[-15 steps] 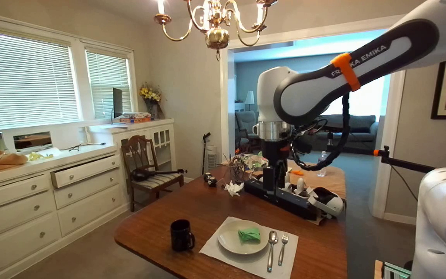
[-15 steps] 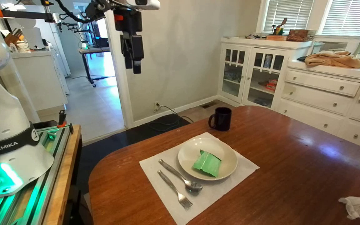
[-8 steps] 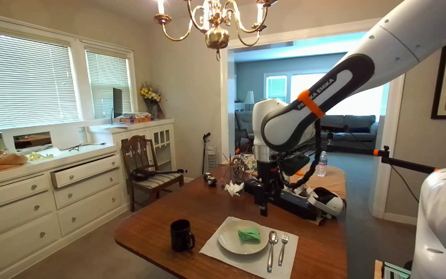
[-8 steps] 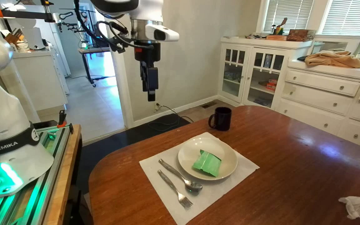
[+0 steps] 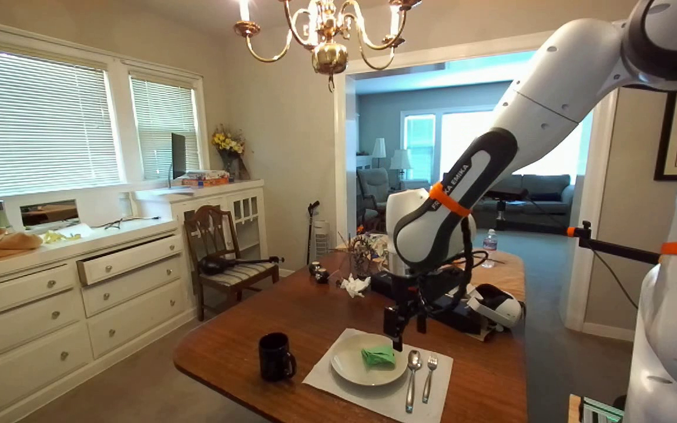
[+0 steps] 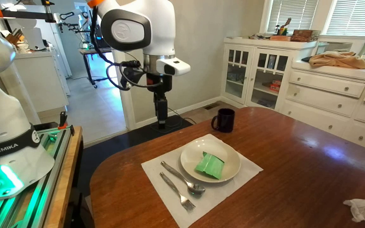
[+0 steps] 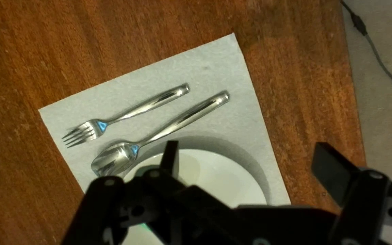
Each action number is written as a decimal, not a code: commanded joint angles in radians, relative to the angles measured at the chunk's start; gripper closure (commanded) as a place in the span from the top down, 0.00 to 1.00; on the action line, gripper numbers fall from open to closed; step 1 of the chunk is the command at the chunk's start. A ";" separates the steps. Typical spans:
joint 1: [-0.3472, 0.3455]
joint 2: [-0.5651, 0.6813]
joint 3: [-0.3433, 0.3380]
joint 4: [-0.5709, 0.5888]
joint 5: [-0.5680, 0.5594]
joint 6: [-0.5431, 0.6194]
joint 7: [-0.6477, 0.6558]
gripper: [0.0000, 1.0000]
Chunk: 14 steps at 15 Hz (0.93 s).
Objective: Turn the table mat 90 degrees
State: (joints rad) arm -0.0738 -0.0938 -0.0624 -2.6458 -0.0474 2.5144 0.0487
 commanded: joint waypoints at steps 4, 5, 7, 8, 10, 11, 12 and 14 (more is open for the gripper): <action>-0.006 0.068 -0.003 -0.008 -0.027 0.058 0.046 1.00; -0.006 0.070 -0.003 -0.008 -0.027 0.060 0.047 1.00; -0.006 0.103 -0.001 0.008 -0.046 0.065 0.080 1.00; -0.007 0.131 -0.002 0.007 -0.047 0.090 0.081 1.00; -0.009 0.186 -0.008 0.003 -0.084 0.123 0.116 1.00; -0.007 0.208 -0.011 0.002 -0.072 0.128 0.110 1.00; -0.004 0.231 -0.015 0.001 -0.074 0.146 0.117 1.00; 0.001 0.273 -0.023 0.004 -0.064 0.164 0.112 0.74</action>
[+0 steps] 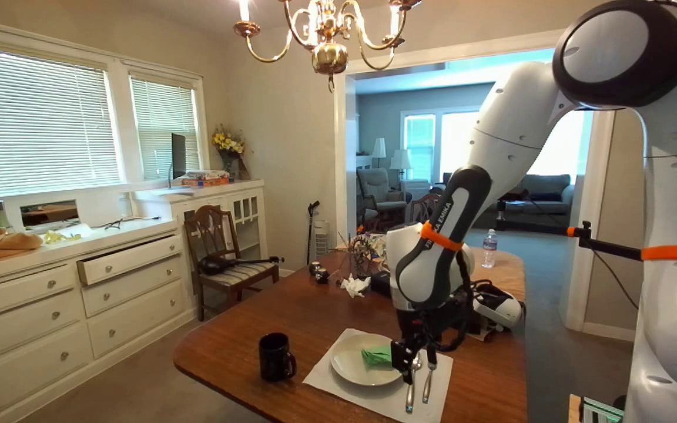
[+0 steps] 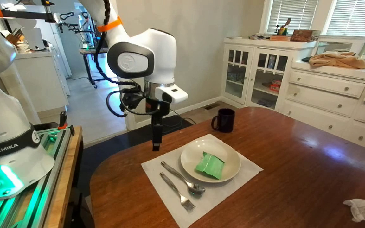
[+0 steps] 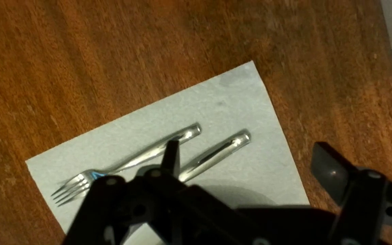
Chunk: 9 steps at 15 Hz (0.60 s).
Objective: Turn the table mat 90 degrees
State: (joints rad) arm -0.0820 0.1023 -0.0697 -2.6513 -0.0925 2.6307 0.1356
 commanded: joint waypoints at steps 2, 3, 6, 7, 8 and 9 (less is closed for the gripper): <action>0.010 0.117 -0.021 0.011 -0.002 0.078 0.011 0.58; 0.012 0.136 -0.024 0.011 0.000 0.099 0.011 0.50; 0.016 0.181 -0.028 0.010 0.021 0.152 0.012 0.27; 0.014 0.194 -0.023 0.011 0.038 0.165 0.007 0.19; 0.017 0.204 -0.023 0.006 0.045 0.182 0.014 0.13; 0.025 0.217 -0.029 0.004 0.041 0.207 0.026 0.04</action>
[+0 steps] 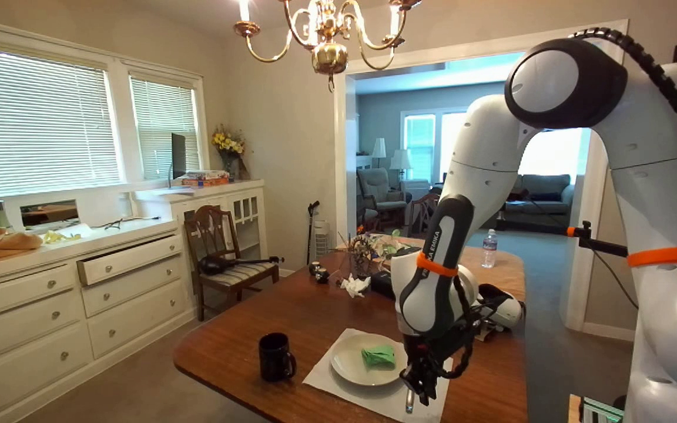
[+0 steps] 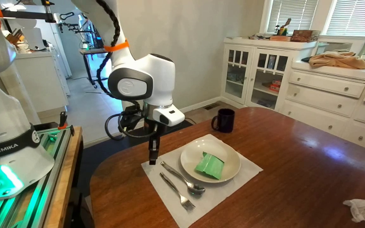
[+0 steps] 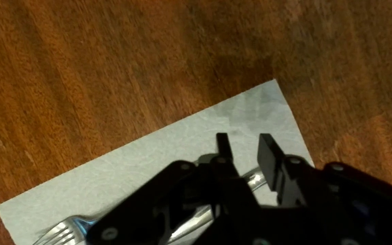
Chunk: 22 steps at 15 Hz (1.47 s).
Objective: Turn the table mat 90 degrees
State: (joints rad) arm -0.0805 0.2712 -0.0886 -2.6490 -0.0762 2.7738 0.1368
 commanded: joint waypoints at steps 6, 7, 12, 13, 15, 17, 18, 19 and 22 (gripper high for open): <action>0.054 0.117 -0.018 -0.014 0.048 0.214 0.052 0.00; 0.062 0.122 -0.020 -0.017 0.055 0.223 0.054 0.00; 0.040 0.113 0.028 -0.044 0.118 0.235 0.027 0.00; 0.038 0.113 0.035 -0.046 0.128 0.238 0.025 0.00; 0.036 0.123 0.040 -0.044 0.136 0.240 0.015 0.00; 0.036 0.135 0.037 -0.049 0.131 0.275 0.002 0.00; 0.039 0.140 0.030 -0.051 0.125 0.290 -0.002 0.00; 0.042 0.148 0.026 -0.052 0.123 0.310 -0.005 0.00; 0.047 0.164 0.018 -0.058 0.116 0.350 -0.023 0.00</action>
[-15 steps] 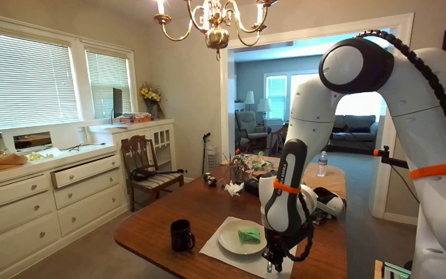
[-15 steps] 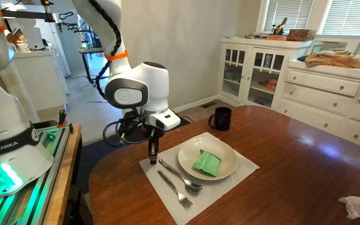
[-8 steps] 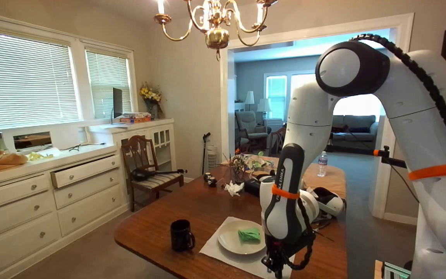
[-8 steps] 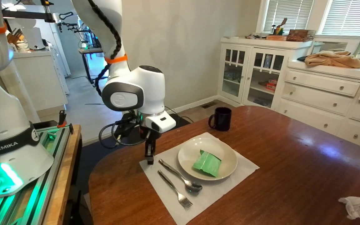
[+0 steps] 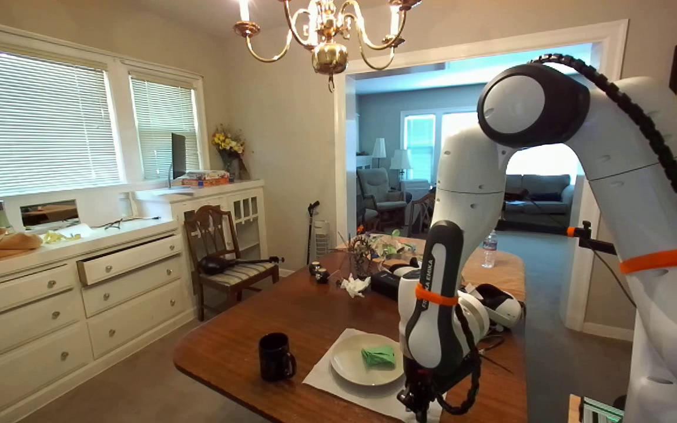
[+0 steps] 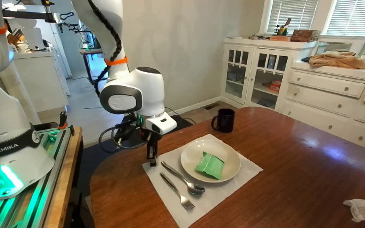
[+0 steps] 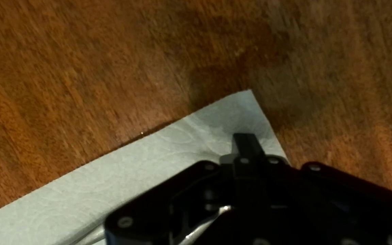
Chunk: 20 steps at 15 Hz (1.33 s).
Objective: Turn the table mat 90 degrees
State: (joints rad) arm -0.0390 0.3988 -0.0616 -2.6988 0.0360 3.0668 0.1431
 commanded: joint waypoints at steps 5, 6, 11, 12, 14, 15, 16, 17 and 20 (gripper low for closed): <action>0.020 0.046 -0.046 -0.010 -0.018 0.029 -0.069 0.00; 0.017 0.047 -0.057 -0.012 -0.021 0.027 -0.078 0.00; -0.010 0.054 -0.096 -0.012 -0.027 0.014 -0.114 0.00; -0.012 0.053 -0.107 -0.012 -0.028 0.014 -0.117 0.00; -0.021 0.053 -0.128 -0.008 -0.031 0.003 -0.130 0.00; -0.030 0.052 -0.137 -0.006 -0.033 -0.003 -0.136 0.00; -0.040 0.053 -0.144 -0.003 -0.033 -0.008 -0.142 0.00; -0.051 0.056 -0.151 0.002 -0.033 -0.013 -0.148 0.00; -0.086 0.066 -0.166 0.019 -0.031 -0.025 -0.158 0.00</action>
State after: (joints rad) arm -0.0872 0.4029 -0.2134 -2.7161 0.0165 3.0682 0.0042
